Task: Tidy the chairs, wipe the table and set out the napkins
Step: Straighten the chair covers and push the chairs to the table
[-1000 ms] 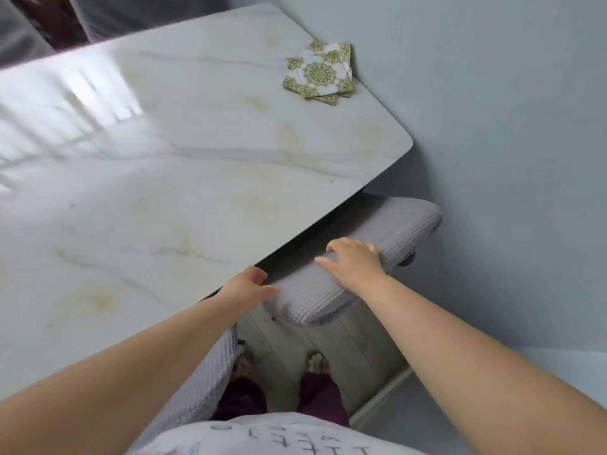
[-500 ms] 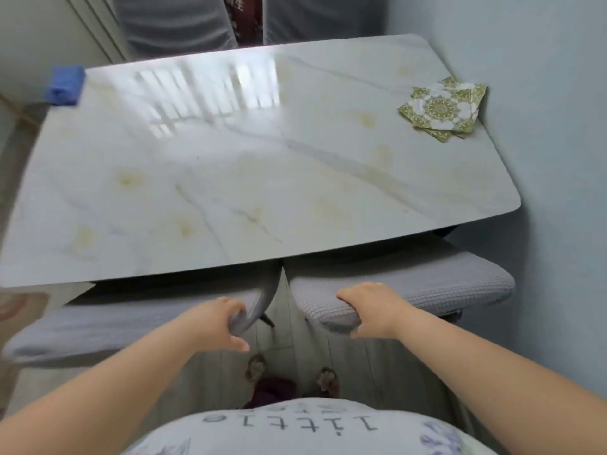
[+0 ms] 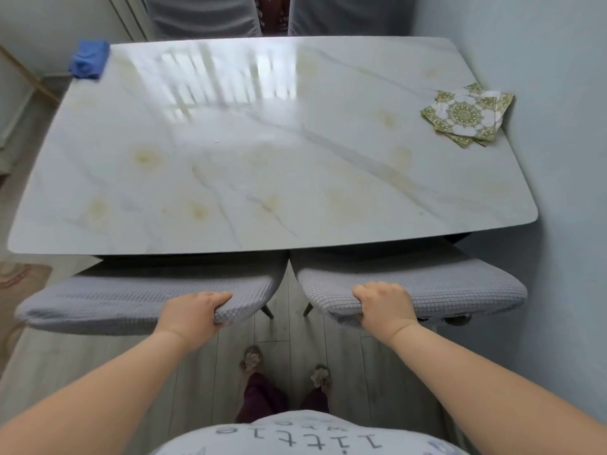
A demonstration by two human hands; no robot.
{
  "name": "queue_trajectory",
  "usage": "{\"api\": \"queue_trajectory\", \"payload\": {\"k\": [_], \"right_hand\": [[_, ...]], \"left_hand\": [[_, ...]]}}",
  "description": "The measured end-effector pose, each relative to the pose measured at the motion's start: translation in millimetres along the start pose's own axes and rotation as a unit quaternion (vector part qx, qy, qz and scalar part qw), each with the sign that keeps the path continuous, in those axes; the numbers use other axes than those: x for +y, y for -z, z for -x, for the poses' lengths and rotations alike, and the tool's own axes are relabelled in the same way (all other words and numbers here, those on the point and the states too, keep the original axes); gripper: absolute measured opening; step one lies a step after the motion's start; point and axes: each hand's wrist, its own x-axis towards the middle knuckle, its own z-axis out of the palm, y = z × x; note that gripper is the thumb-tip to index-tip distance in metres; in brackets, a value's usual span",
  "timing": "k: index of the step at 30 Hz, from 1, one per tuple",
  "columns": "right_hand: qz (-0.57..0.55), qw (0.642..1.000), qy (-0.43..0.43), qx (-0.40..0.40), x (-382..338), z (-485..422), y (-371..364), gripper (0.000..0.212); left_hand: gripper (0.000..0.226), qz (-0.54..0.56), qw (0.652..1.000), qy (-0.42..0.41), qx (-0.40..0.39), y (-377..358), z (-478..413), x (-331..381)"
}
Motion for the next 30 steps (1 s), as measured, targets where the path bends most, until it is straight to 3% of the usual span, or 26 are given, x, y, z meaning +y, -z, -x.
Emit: {"api": "queue_trajectory", "payload": {"k": [5,7,13,23,27,30], "right_hand": [[0.017,1.000,-0.012,0.023,-7.8,-18.2,8.0,0.035],[0.001,0.999,0.009,0.037,-8.0,-26.7,10.8,0.020],[-0.008,1.000,0.024,0.005,1.0,-34.7,19.6,0.007],[-0.012,0.999,0.023,-0.048,-3.5,-35.8,36.0,0.017],[-0.036,0.991,0.068,-0.108,-9.3,-49.7,59.4,0.041],[-0.089,0.975,0.123,-0.163,-25.6,-66.1,73.1,0.066]], "left_hand": [[0.051,0.001,1.000,0.009,0.005,6.9,-14.6,5.6],[0.052,0.006,1.000,0.016,0.002,11.4,-22.8,6.1],[0.050,-0.002,1.000,0.012,-0.010,16.3,-28.6,7.4],[0.070,0.066,0.997,0.019,-0.043,20.5,-22.6,6.0],[0.085,0.135,0.989,0.021,-0.061,31.2,-14.7,7.7],[0.085,0.240,0.968,0.039,-0.054,37.1,-3.3,6.5]]}}
